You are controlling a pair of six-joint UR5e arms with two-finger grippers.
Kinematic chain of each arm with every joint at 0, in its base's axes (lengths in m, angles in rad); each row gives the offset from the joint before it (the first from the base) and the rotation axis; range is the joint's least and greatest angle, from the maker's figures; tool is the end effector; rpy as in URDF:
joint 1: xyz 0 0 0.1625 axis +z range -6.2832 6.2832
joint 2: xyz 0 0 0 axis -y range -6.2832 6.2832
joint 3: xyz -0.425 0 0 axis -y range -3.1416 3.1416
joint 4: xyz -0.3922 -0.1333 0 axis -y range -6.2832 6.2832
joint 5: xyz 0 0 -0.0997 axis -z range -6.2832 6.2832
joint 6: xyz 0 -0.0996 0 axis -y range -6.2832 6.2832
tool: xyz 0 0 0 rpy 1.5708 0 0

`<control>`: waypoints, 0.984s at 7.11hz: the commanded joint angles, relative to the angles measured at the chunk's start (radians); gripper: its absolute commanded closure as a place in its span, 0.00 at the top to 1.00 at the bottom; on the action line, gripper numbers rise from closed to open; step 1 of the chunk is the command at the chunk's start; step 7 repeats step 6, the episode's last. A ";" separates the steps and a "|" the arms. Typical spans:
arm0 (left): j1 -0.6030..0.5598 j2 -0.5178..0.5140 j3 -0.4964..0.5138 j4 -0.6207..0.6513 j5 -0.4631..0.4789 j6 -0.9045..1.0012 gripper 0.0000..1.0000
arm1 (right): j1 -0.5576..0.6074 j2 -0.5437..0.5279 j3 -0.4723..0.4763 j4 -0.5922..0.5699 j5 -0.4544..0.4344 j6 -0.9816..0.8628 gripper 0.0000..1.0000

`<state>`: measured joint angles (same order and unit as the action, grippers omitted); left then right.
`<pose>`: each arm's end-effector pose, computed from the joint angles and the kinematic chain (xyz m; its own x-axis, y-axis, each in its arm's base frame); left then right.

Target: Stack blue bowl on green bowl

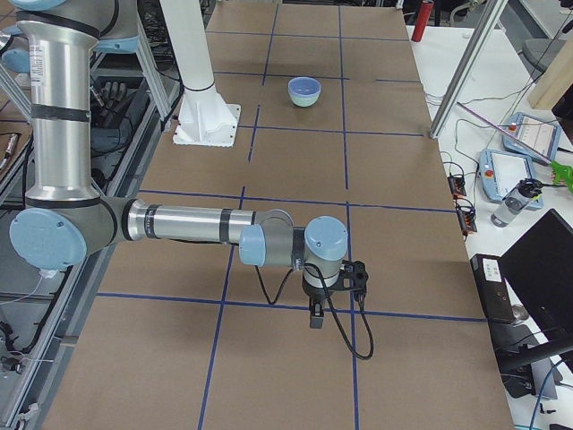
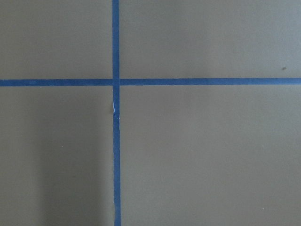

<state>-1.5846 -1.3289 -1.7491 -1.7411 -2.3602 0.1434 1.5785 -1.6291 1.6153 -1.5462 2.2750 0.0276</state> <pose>-0.0681 -0.3953 0.6592 0.7000 0.2073 -0.6834 -0.0872 0.9746 0.2063 0.0724 -0.4674 0.6670 0.7617 0.0265 0.6474 -0.0287 0.9996 -0.0071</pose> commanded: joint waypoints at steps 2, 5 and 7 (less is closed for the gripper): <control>0.000 0.000 -0.004 0.000 -0.001 0.001 1.00 | 0.000 0.000 0.000 0.000 0.000 0.000 1.00; 0.000 0.000 -0.009 0.000 -0.001 0.001 1.00 | 0.000 0.000 0.000 0.000 0.001 0.000 1.00; 0.000 -0.001 -0.009 0.000 -0.001 0.001 1.00 | 0.000 0.000 0.000 0.000 0.000 0.000 1.00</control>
